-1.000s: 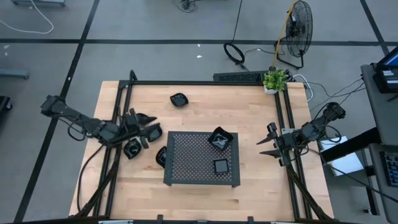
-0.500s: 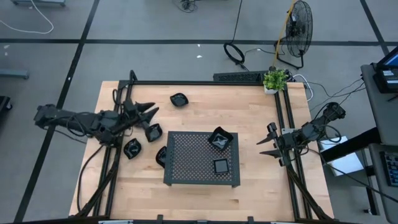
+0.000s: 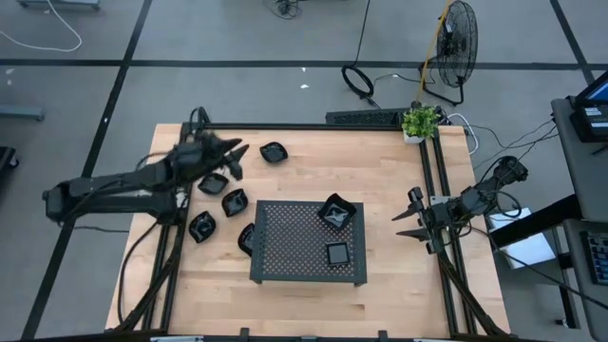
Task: Pick & Place Mini shaped plates
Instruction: Put the black leaf-shaped plate on the shelf
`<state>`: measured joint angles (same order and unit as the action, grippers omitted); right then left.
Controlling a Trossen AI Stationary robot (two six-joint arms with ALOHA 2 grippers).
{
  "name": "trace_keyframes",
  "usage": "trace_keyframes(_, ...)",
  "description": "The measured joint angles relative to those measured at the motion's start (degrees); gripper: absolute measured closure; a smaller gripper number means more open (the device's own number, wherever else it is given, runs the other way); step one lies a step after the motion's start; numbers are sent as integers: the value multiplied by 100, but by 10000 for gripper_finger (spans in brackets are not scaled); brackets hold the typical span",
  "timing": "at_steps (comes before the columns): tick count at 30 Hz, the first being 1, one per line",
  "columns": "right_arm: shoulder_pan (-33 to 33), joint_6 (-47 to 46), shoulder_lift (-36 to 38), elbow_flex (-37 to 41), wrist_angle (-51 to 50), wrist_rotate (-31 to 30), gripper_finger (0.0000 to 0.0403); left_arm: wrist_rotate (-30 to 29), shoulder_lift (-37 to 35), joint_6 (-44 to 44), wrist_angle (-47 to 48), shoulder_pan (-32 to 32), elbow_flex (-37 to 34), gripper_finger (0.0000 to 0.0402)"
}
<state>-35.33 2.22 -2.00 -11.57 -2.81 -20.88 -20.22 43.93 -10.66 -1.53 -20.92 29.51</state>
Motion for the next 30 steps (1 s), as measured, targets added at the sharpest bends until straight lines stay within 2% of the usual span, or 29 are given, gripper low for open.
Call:
trace_keyframes(6, 0, 0, 0, 0, 0, -2, 238, 1711, 1738, 229, 635, -1779, 771, 252)
trace_keyframes(11, -2, 0, 1, 0, 0, 0, 238, 2430, 3164, 418, 650, -2458, 1298, 252)
trace_keyframes(15, 0, 0, 2, 0, -2, 0, 238, 2687, 4043, 417, 655, -2650, 1608, 252)
trace_keyframes(19, 0, 0, 1, 0, 0, 0, 238, 3020, 4596, 432, 641, -2664, 1800, 252)
trace_keyframes(25, -2, 0, 0, 0, 0, 0, 238, 3190, 4909, 411, 598, -2525, 1846, 252)
trace_keyframes(30, -1, 0, 0, 0, 0, 0, 238, 2868, 5062, 380, 612, -2391, 1844, 252)
